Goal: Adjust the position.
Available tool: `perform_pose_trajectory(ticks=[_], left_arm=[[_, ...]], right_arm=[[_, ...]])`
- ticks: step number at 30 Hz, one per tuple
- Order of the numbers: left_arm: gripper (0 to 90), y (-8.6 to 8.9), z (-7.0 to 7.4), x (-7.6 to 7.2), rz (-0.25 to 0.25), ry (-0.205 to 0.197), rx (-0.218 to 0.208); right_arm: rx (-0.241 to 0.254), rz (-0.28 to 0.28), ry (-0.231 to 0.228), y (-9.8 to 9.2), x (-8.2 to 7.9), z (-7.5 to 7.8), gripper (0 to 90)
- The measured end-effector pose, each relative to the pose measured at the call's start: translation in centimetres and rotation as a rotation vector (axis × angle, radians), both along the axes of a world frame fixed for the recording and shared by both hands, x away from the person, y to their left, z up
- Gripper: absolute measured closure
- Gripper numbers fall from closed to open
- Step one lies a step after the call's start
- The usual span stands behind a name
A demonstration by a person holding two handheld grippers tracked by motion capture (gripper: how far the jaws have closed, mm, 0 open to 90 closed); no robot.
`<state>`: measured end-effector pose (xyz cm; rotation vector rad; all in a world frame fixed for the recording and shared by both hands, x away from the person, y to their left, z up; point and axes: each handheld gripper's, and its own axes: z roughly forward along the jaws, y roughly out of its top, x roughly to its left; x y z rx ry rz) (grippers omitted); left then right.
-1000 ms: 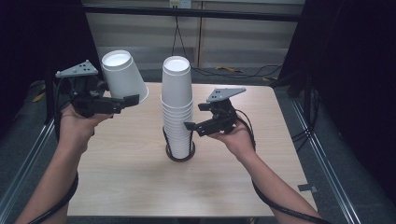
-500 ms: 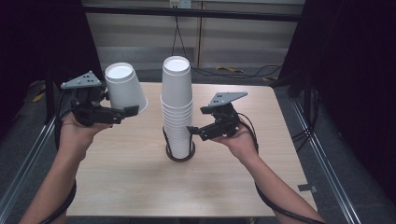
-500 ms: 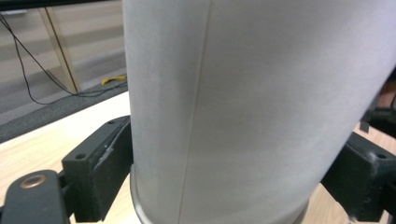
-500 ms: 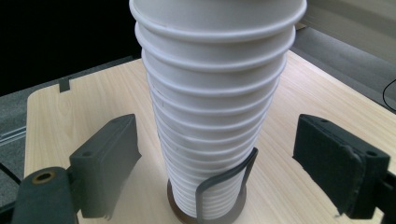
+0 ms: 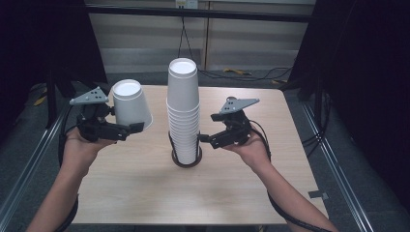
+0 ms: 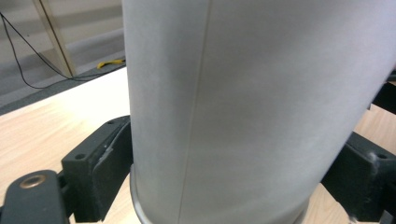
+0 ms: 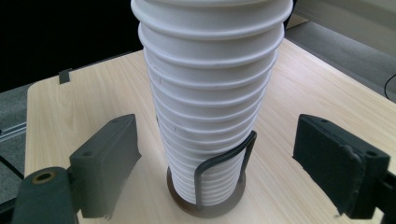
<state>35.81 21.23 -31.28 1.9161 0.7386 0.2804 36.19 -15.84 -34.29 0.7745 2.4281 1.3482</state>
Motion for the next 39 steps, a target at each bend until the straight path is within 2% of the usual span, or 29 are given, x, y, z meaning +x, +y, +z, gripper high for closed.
perform_pose_trajectory(ticks=[11,27,28,33,34,39], left_arm=[[11.2,-0.3,-1.3,-1.1,-0.046,0.027,0.069],[11.4,-1.8,-3.4,-2.6,-0.134,0.063,0.12],[11.4,-2.0,-3.7,-2.8,-0.146,0.066,0.134],[11.4,-2.5,-4.3,-3.0,-0.158,0.077,0.145],[11.4,-2.7,-4.8,-3.1,-0.166,0.093,0.145],[11.4,-3.4,-5.4,-3.4,-0.187,0.105,0.161]], right_arm=[[-0.003,0.016,0.023,-0.6,-0.3,-0.7,13.8],[0.002,0.035,0.05,-1.7,-0.9,-1.7,13.8],[0.004,0.041,0.053,-1.9,-1.1,-1.8,13.8],[-0.003,0.071,0.059,-2.0,-1.3,-2.1,13.8],[-0.002,0.084,0.064,-2.0,-1.4,-2.1,13.8],[-0.027,0.112,0.068,-2.0,-1.7,-2.3,13.8]])
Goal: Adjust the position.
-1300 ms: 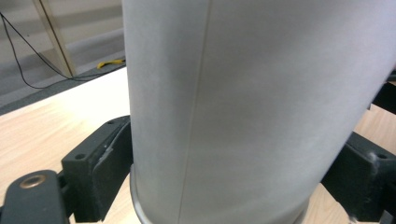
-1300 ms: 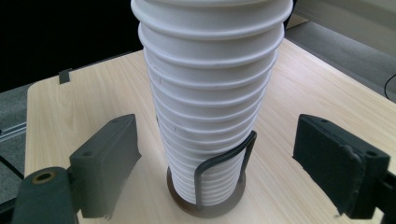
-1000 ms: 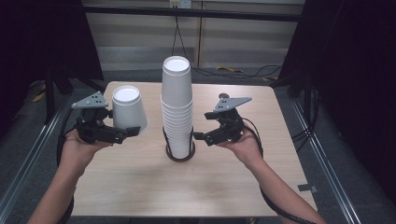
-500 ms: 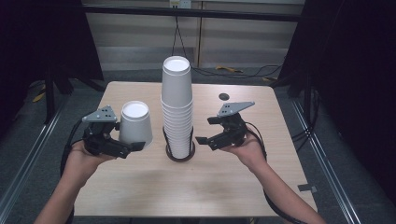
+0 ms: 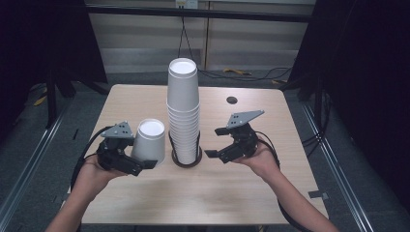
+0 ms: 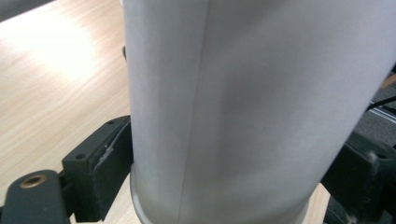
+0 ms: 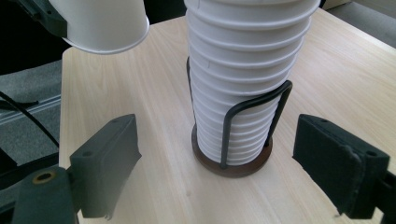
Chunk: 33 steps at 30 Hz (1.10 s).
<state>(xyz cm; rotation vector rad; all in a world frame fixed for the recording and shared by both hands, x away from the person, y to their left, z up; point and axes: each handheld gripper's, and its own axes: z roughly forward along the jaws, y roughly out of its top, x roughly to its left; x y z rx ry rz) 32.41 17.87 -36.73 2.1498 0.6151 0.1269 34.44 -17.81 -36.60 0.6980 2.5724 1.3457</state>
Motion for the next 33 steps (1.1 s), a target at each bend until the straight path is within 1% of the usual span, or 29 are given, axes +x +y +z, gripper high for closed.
perform_pose_trajectory(ticks=[2,4,7,8,9,11,13,14,15,18,21,22,27,29,31,32,33], left_arm=[[11.3,-0.2,-0.2,-0.1,-0.007,0.001,-0.004],[11.3,-0.7,-0.6,-0.3,-0.018,0.009,-0.001],[11.3,-1.1,-1.0,-0.5,-0.036,0.015,0.013],[11.3,-1.2,-1.0,-0.6,-0.033,0.017,0.014],[11.3,-1.3,-1.2,-0.6,-0.038,0.021,0.01],[11.3,-1.6,-1.4,-0.7,-0.046,0.022,0.016],[11.3,-1.9,-1.7,-0.8,-0.051,0.029,0.015],[11.3,-2.0,-1.7,-0.9,-0.058,0.027,0.022],[11.3,-2.2,-1.9,-0.9,-0.062,0.029,0.018],[11.3,-2.6,-2.1,-1.1,-0.075,0.035,0.024],[11.3,-2.8,-2.2,-1.1,-0.08,0.038,0.027],[11.3,-3.1,-2.3,-1.1,-0.089,0.041,0.038],[11.3,-3.7,-2.5,-1.2,-0.106,0.042,0.061],[11.4,-4.0,-2.6,-1.2,-0.121,0.042,0.07],[11.5,-4.3,-2.6,-1.3,-0.128,0.044,0.081],[11.5,-4.4,-2.6,-1.3,-0.133,0.043,0.085],[11.5,-4.6,-2.5,-1.3,-0.14,0.043,0.096]], right_arm=[[-0.006,-0.001,-0.007,0.0,-0.1,-0.1,13.8],[-0.005,0.011,-0.008,0.0,-0.2,-0.1,13.8],[-0.01,0.019,-0.001,-0.1,-0.2,-0.2,13.8],[-0.012,0.022,0.001,-0.2,-0.2,-0.2,13.8],[-0.016,0.022,0.005,-0.2,-0.3,-0.2,13.8],[-0.021,0.022,0.011,-0.3,-0.3,-0.3,13.7],[-0.019,0.023,0.019,-0.4,-0.2,-0.5,13.6],[-0.019,0.026,0.021,-0.4,-0.2,-0.5,13.6],[-0.019,0.028,0.023,-0.5,-0.3,-0.5,13.6],[-0.018,0.044,0.03,-0.5,-0.4,-0.5,13.6],[-0.029,0.055,0.031,-0.5,-0.5,-0.6,13.6],[-0.046,0.07,0.03,-0.5,-0.6,-0.6,13.6],[-0.08,0.097,0.032,-0.4,-0.8,-0.6,13.5],[-0.1,0.104,0.036,-0.3,-0.8,-0.6,13.0],[-0.105,0.124,0.042,-0.2,-0.9,-0.6,13.0],[-0.116,0.127,0.04,-0.2,-1.0,-0.6,13.0],[-0.124,0.128,0.042,-0.2,-1.0,-0.6,13.0]])
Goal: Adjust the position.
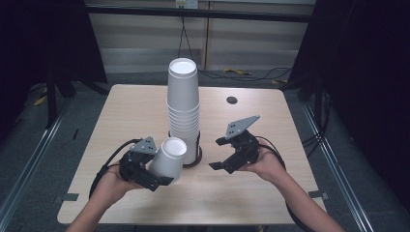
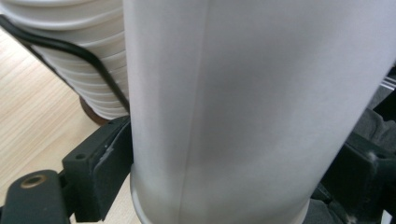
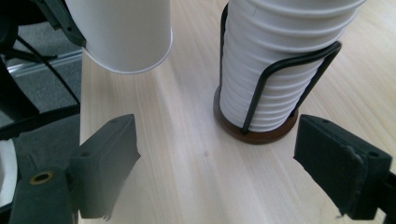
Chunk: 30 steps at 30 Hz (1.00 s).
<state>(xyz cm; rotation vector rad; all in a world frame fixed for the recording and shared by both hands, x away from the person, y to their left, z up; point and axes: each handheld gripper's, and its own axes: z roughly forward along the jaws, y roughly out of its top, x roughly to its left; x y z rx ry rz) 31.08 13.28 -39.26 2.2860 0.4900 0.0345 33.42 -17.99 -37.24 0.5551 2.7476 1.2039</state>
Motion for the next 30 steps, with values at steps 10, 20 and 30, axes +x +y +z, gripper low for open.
perform_pose_trajectory(ticks=[10,20,30], left_arm=[[11.7,-1.4,-0.1,-0.2,-0.043,-0.012,0.077],[11.8,-2.5,-0.3,-0.1,-0.073,0.004,0.13],[11.8,-3.6,-0.1,0.1,-0.101,0.008,0.172]], right_arm=[[-0.055,0.028,0.021,-0.1,0.1,-0.1,13.4],[-0.142,0.08,0.04,0.2,-0.2,0.2,13.6],[-0.202,0.121,0.042,0.6,-0.1,0.6,13.9]])
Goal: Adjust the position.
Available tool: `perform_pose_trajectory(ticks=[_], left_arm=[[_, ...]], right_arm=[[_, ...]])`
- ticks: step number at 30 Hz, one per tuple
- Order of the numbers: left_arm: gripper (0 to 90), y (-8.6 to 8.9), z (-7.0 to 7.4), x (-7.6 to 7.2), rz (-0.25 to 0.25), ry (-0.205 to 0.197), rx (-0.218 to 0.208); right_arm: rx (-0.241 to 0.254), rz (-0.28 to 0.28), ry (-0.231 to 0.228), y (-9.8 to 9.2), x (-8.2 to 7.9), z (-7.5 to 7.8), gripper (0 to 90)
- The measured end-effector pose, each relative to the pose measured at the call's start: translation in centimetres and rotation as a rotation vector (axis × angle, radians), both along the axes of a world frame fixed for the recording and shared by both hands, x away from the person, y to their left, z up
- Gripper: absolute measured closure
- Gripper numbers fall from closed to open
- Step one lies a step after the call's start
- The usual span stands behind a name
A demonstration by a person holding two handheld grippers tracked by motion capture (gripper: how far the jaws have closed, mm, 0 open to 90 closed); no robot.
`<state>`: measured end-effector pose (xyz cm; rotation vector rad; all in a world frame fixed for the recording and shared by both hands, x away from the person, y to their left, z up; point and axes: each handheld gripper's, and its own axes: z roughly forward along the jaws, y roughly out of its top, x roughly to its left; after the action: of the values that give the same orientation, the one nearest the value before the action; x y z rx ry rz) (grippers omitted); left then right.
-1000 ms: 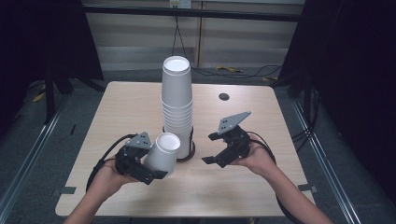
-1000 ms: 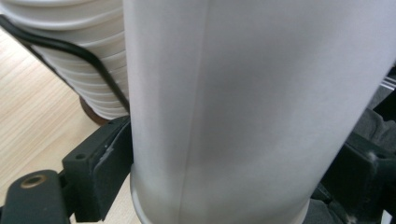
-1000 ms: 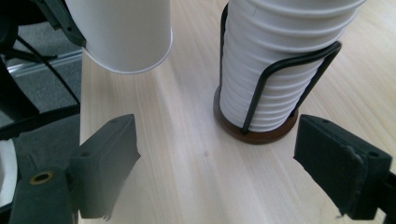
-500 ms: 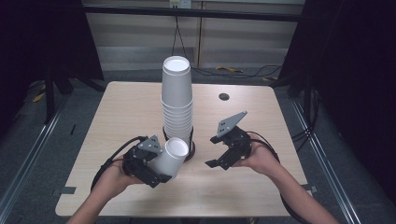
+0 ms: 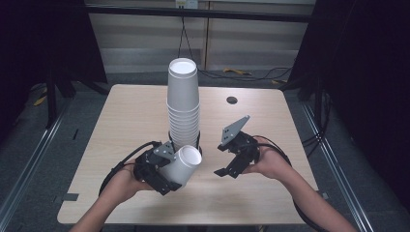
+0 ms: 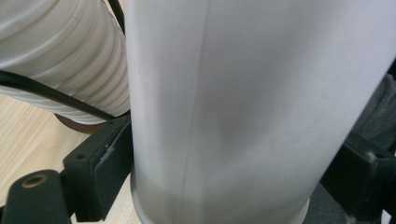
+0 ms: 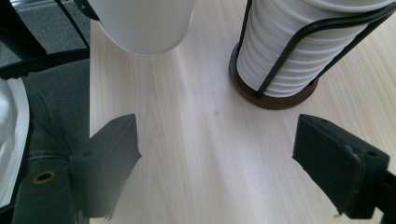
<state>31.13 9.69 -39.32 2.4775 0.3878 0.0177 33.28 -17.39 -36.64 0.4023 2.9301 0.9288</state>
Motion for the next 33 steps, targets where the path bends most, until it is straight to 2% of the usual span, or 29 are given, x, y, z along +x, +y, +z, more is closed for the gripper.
perform_pose_trajectory(ticks=[4,5,8,9,11,12,14,21,33], left_arm=[[11.8,-0.4,-0.1,0.0,-0.001,0.005,0.005],[11.8,-0.6,0.0,0.0,-0.02,0.003,0.024],[11.8,-0.9,-0.1,0.0,-0.018,0.007,0.026],[11.8,-1.3,0.0,0.1,-0.035,0.004,0.047],[11.8,-1.7,0.0,0.0,-0.035,0.009,0.045],[11.8,-1.8,0.1,0.1,-0.051,0.004,0.058],[11.8,-2.1,0.0,0.0,-0.04,0.009,0.048],[11.8,-3.4,0.0,0.3,-0.081,0.008,0.081],[11.8,-5.0,-0.3,0.4,-0.102,0.008,0.093]], right_arm=[[-0.018,0.02,0.004,0.1,-0.1,0.3,14.1],[-0.022,0.026,0.008,0.1,-0.1,0.4,14.1],[-0.03,0.036,0.007,0.2,-0.1,0.4,14.1],[-0.047,0.034,0.008,0.3,-0.2,0.4,14.1],[-0.051,0.037,0.009,0.3,-0.2,0.5,14.1],[-0.054,0.04,0.007,0.3,-0.2,0.5,14.1],[-0.048,0.043,0.008,0.4,-0.2,0.5,14.0],[-0.055,0.074,0.021,0.8,-0.3,0.9,14.1],[-0.052,0.117,0.056,1.3,-0.5,1.3,14.0]])
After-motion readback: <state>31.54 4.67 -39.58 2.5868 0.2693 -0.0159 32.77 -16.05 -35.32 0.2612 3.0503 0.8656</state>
